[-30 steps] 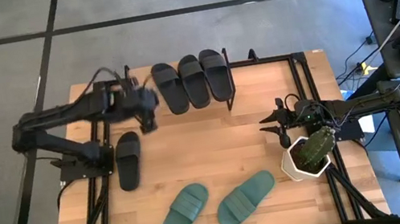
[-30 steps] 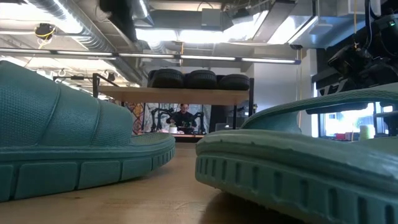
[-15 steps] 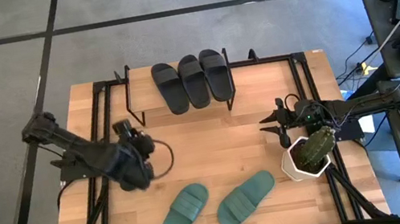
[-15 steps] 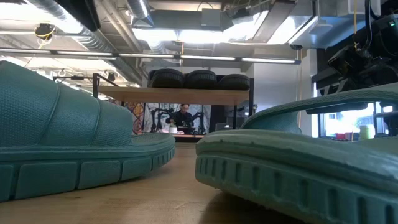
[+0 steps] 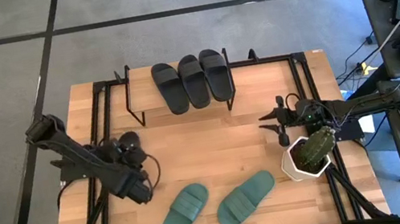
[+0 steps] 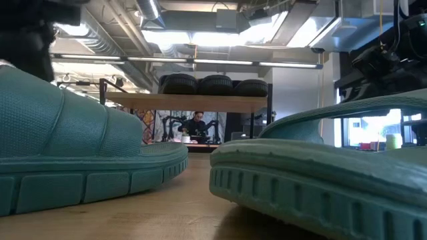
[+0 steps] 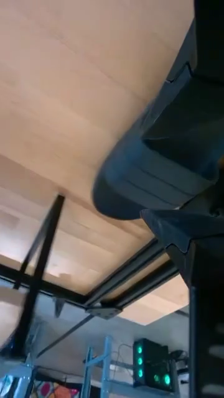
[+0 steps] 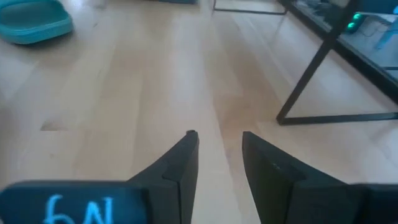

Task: Pick and place slides into the shelf
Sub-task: Put the black slide on the shelf

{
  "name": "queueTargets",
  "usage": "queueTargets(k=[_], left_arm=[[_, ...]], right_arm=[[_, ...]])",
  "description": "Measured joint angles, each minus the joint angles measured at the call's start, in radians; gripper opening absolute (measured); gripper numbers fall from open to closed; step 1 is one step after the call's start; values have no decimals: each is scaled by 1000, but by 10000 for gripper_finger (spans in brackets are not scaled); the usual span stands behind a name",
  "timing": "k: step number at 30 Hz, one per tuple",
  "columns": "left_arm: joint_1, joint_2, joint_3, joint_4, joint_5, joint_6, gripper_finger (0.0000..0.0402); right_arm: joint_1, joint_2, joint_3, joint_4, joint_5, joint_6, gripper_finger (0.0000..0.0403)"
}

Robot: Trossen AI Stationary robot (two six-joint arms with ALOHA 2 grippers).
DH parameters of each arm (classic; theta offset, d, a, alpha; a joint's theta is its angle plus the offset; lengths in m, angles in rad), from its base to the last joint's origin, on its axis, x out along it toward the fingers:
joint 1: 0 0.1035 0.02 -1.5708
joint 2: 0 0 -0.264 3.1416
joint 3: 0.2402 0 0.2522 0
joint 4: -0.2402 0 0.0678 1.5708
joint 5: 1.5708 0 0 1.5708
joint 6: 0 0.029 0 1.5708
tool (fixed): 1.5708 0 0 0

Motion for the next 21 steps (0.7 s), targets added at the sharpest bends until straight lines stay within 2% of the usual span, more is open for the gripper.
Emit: queueTargets(k=[3, 9, 21], left_arm=[[-35, -2, -62, 41, 1, -47, 185], [-93, -2, -151, 173, -20, -45, 185], [-106, -2, -238, 217, -23, -42, 185]], right_arm=[[0, 0, 0, 4, 17, 0, 126], [0, 0, 0, 22, 19, -20, 126], [0, 0, 0, 64, 20, -78, 126]])
